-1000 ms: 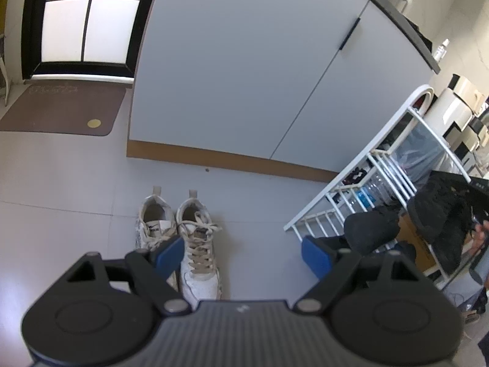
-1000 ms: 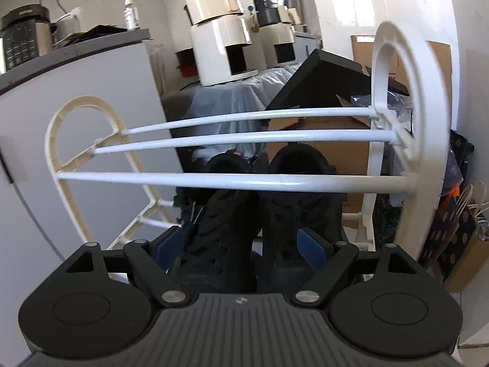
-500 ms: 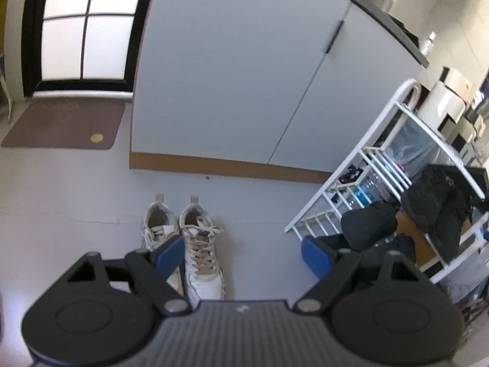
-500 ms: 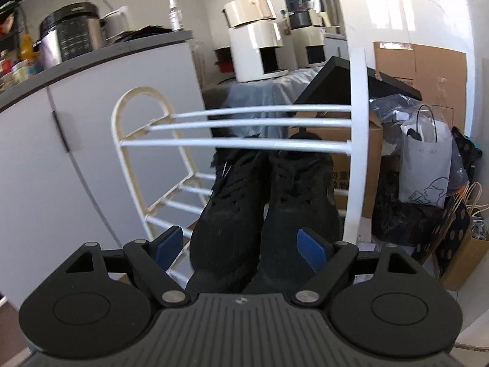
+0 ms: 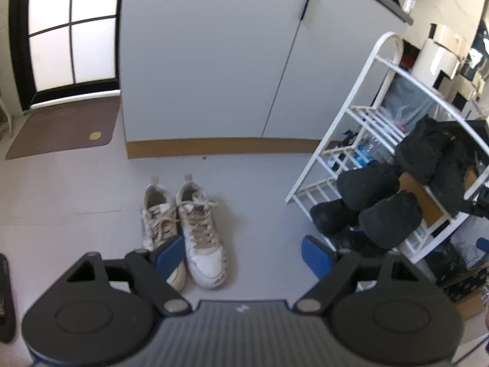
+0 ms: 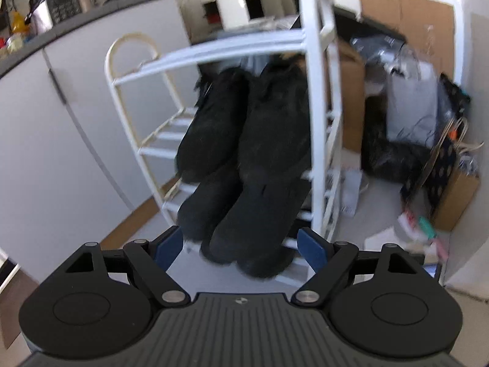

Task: Organize scattered shoes
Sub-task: 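Open the right tool to release the sneakers and withdraw it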

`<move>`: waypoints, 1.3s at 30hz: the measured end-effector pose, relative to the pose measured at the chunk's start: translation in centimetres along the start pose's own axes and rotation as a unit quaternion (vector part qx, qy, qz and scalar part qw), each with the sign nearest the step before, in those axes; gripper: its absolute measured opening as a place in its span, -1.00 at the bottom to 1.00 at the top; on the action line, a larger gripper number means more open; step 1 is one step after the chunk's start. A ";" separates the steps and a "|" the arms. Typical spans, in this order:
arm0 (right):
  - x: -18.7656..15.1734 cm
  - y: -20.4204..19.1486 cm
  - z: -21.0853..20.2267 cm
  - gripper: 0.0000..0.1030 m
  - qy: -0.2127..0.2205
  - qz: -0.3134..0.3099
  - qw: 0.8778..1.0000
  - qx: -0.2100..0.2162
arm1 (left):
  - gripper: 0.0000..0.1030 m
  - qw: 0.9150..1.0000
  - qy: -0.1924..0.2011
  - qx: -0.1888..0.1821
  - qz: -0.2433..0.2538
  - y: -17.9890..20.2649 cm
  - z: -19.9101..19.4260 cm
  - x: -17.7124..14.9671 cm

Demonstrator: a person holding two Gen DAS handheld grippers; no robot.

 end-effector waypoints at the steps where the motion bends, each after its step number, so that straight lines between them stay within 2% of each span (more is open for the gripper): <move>1: -0.4 -0.3 0.0 0.68 -0.010 0.004 1.000 0.010 | 0.66 1.000 -0.002 0.009 -0.001 0.2 0.0 -0.2; 7: -1.7 -2.5 -0.4 0.79 -0.045 -0.009 0.997 0.059 | 0.67 1.000 -0.009 0.011 0.005 1.1 0.0 -0.1; 10: -2.2 -3.5 -0.3 0.83 -0.055 -0.025 0.995 0.075 | 0.69 0.999 -0.007 0.002 -0.034 0.0 0.9 -0.3; 12: -3.0 -4.0 0.2 0.83 -0.077 -0.030 0.993 0.089 | 0.64 0.997 -0.032 0.009 -0.067 -0.7 2.2 -0.4; 15: -3.2 -4.5 1.2 0.83 -0.110 -0.034 0.987 0.110 | 0.68 0.997 -0.034 0.002 -0.076 -1.0 2.9 0.1; 20: -4.0 -6.8 2.9 0.83 -0.115 -0.126 0.977 0.129 | 0.69 0.998 -0.034 0.029 -0.046 -1.7 5.1 1.1; 25: -4.8 -9.1 4.5 0.83 -0.114 -0.221 0.958 0.145 | 0.67 0.996 -0.042 0.052 -0.055 -4.0 7.4 1.8; 30: -6.0 -11.2 6.0 0.81 -0.130 -0.244 0.947 0.164 | 0.67 0.993 -0.021 0.058 -0.102 -6.3 7.1 2.9; 32: -6.6 -12.2 6.7 0.70 -0.142 -0.249 0.942 0.173 | 0.67 0.990 -0.025 0.057 -0.123 -6.7 7.1 3.0; 36: -8.0 -14.3 7.9 0.68 -0.166 -0.257 0.932 0.192 | 0.68 0.977 -0.025 0.048 -0.207 -7.7 6.1 3.0; 39: -8.8 -15.6 8.6 0.68 -0.172 -0.259 0.929 0.200 | 0.78 0.972 -0.012 0.044 -0.229 -7.7 5.5 3.5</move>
Point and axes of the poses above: each gripper's, at about its wrist camera, not at the fingertips, and z roughly the way its jaws point, y to its right, x to its top, the point moved 2 cm from there along z, roughly the way its jaws point, and after that the axes turned 3 degrees about y, right-handed, at the moved point
